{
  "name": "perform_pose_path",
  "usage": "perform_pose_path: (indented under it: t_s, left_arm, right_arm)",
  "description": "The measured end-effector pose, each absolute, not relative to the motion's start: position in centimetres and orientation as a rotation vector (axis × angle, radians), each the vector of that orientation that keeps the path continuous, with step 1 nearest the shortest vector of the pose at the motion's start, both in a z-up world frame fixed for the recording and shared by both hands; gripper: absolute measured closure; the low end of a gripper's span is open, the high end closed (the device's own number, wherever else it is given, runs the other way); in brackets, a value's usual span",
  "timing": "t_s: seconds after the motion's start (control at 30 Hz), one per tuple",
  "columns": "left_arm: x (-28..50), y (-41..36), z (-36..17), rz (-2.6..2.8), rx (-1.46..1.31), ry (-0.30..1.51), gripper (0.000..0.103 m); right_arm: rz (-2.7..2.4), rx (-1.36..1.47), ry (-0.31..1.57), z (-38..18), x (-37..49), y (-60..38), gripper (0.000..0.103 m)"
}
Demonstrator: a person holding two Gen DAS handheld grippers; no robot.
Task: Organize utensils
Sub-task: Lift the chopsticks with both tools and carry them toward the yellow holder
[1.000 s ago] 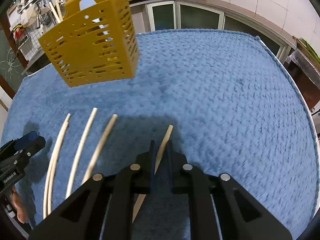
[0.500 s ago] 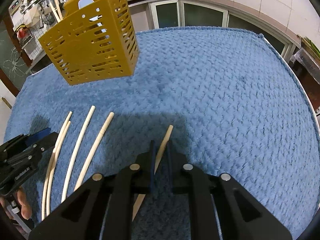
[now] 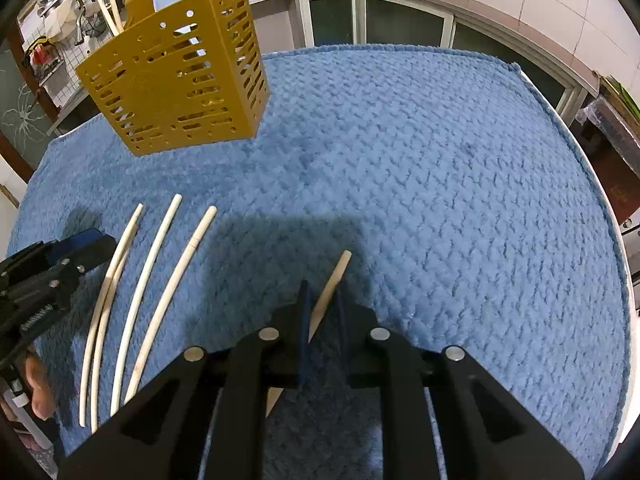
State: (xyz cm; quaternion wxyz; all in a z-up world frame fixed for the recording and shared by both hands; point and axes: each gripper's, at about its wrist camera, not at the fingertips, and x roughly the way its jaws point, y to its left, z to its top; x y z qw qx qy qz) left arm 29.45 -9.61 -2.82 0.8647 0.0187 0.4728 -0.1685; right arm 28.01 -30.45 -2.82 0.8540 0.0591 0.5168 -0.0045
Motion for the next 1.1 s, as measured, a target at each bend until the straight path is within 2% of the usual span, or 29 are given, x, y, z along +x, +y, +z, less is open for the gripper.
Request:
perform_pose_path:
  t_s: [0.37, 0.47, 0.57, 0.63, 0.67, 0.7, 1.1]
  left_arm:
    - [29.8, -10.4, -3.7, -0.352, 0.068, 1.016, 0.070]
    - [30.1, -10.0, -3.7, -0.358, 0.052, 1.018, 0.079]
    - [30.6, -10.1, -3.9, -0.372, 0.035, 1.034, 0.082]
    - [30.9, -10.1, -3.9, -0.378, 0.026, 1.040, 0.088]
    - [30.9, -10.1, -3.8, -0.386, 0.014, 1.040, 0.097]
    - [30.9, -10.0, -3.5, -0.389, 0.004, 1.034, 0.098]
    - [29.3, -7.0, 0.3, -0.386, -0.066, 0.926, 0.098]
  right_arm:
    - [-0.017, 0.138, 1.089, -3.0, 27.9, -30.6, 0.089]
    - [-0.027, 0.128, 1.095, -3.2, 28.0, -30.3, 0.089]
    - [-0.039, 0.135, 1.107, -3.3, 28.3, -30.2, 0.089]
    - [-0.044, 0.143, 1.113, -3.3, 28.6, -30.3, 0.091]
    - [-0.046, 0.152, 1.114, -3.3, 28.6, -30.4, 0.091]
    - [-0.046, 0.160, 1.113, -3.3, 28.6, -30.5, 0.092]
    - [-0.015, 0.231, 1.012, -1.9, 27.3, -30.6, 0.094]
